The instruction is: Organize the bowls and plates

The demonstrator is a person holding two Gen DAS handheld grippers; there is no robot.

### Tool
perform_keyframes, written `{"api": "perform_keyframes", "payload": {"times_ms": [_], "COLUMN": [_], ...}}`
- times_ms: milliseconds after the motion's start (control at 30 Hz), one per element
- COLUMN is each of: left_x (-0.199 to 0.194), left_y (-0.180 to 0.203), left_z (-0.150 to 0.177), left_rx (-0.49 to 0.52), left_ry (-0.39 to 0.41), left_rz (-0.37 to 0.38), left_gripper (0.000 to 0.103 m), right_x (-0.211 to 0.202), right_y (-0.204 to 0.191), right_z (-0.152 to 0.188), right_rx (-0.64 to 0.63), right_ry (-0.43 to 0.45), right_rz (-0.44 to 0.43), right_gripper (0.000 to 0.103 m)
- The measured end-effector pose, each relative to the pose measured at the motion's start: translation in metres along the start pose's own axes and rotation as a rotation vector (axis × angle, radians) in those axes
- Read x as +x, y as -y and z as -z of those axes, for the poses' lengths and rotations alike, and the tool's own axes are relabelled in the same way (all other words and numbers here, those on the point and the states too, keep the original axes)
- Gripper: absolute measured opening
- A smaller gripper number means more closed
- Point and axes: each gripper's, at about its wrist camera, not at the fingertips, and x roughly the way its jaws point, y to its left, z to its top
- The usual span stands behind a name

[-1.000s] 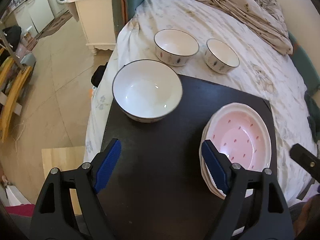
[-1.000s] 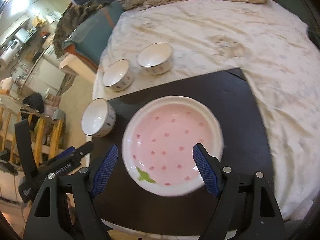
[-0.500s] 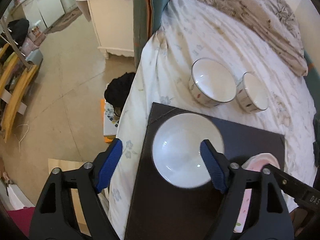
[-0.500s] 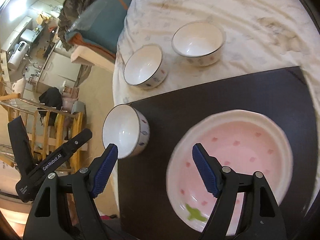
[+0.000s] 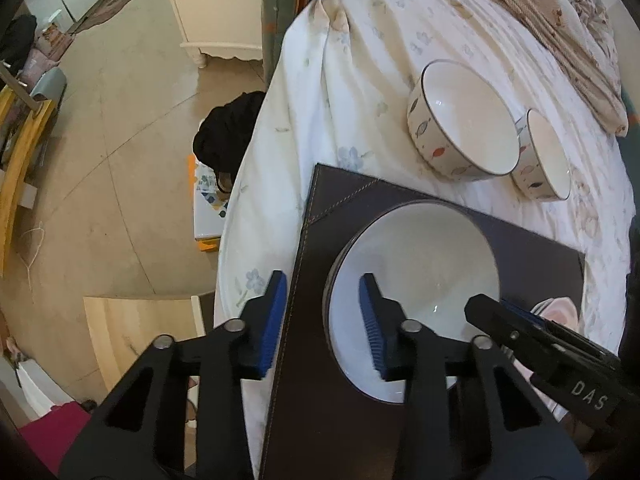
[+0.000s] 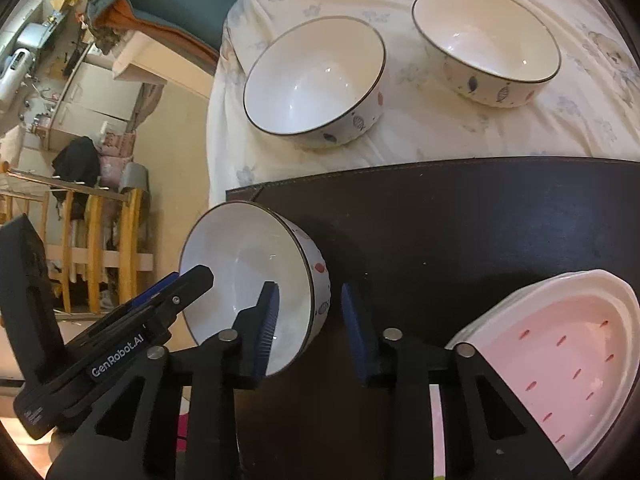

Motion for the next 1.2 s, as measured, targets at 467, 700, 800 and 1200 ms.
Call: {"api": "perform_keyframes", "payload": {"times_ms": [467,700,800,1200], "left_x": [0.006,-0.025,-0.035,-0.065], "left_y": [0.008,0.019,0.034,0.116], "left_z": [0.005,0.013,0.024,0.071], "left_rx": [0.014,0.041,0.088,0.325], "left_ry": [-0.054,0.000,0.029,0.124], "left_rz": [-0.017,0.002,-0.017,0.042], "left_gripper": [0.008,0.008,0.008,0.008], "right_x": [0.010,-0.012,-0.026,-0.097], "right_y": [-0.013,-0.013,-0.012,0.036], "right_z": [0.008,0.019,0.024,0.062], "right_rx": [-0.081,-0.090,-0.104,-0.092], "right_ry": [0.001,0.032,0.050,0.134], "right_rz": [0.132,0.090,0.086,0.076], "right_gripper": [0.011,0.012,0.012,0.012]}}
